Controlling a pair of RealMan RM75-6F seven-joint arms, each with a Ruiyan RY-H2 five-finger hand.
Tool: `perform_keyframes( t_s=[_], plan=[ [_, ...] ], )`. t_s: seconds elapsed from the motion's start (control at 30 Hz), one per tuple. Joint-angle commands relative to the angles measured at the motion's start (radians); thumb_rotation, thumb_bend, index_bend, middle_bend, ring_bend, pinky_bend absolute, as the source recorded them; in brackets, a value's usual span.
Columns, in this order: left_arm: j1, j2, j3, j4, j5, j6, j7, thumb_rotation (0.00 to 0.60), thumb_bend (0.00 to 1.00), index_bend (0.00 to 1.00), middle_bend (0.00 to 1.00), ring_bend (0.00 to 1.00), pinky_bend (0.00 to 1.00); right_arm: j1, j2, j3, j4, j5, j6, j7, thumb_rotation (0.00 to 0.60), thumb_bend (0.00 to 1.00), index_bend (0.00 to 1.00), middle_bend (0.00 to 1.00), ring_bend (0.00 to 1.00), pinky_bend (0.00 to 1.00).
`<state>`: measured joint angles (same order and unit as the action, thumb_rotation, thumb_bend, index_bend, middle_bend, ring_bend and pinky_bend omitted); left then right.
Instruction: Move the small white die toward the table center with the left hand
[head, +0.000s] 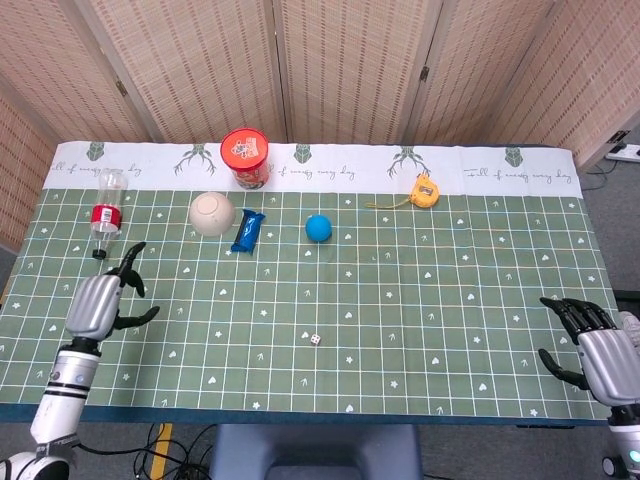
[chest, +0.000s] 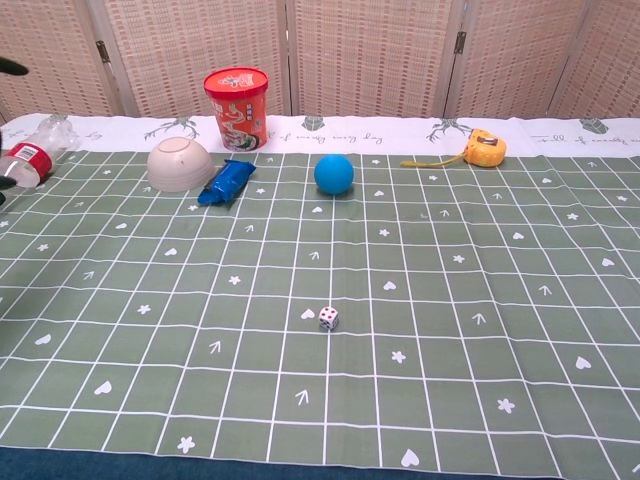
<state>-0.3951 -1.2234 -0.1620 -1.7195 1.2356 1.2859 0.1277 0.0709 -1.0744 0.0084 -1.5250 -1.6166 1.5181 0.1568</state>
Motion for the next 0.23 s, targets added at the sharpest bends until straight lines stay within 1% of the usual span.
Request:
perform_keyframes(
  t_s=[0.03, 0.1, 0.23],
  plan=[
    [0.066, 0.025, 0.041, -0.009, -0.012, 0.081, 0.060, 0.600, 0.21, 0.13, 0.57, 0.43, 0.63, 0.002, 0.001, 0.000, -0.001, -0.001, -0.003, 0.001, 0.600, 0.24, 0.19, 0.26, 0.20, 0.21],
    [0.097, 0.027, 0.058, 0.000, 0.002, 0.122, 0.069, 0.600, 0.21, 0.15, 0.57, 0.43, 0.63, 0.005, 0.000, 0.000, -0.001, -0.004, -0.004, 0.002, 0.600, 0.24, 0.20, 0.26, 0.20, 0.21],
    [0.155, 0.033, 0.075, 0.011, 0.022, 0.188, 0.045, 0.600, 0.21, 0.15, 0.57, 0.42, 0.60, 0.008, -0.003, -0.001, 0.000, -0.011, -0.005, 0.006, 0.600, 0.24, 0.21, 0.26, 0.20, 0.21]
  ],
)
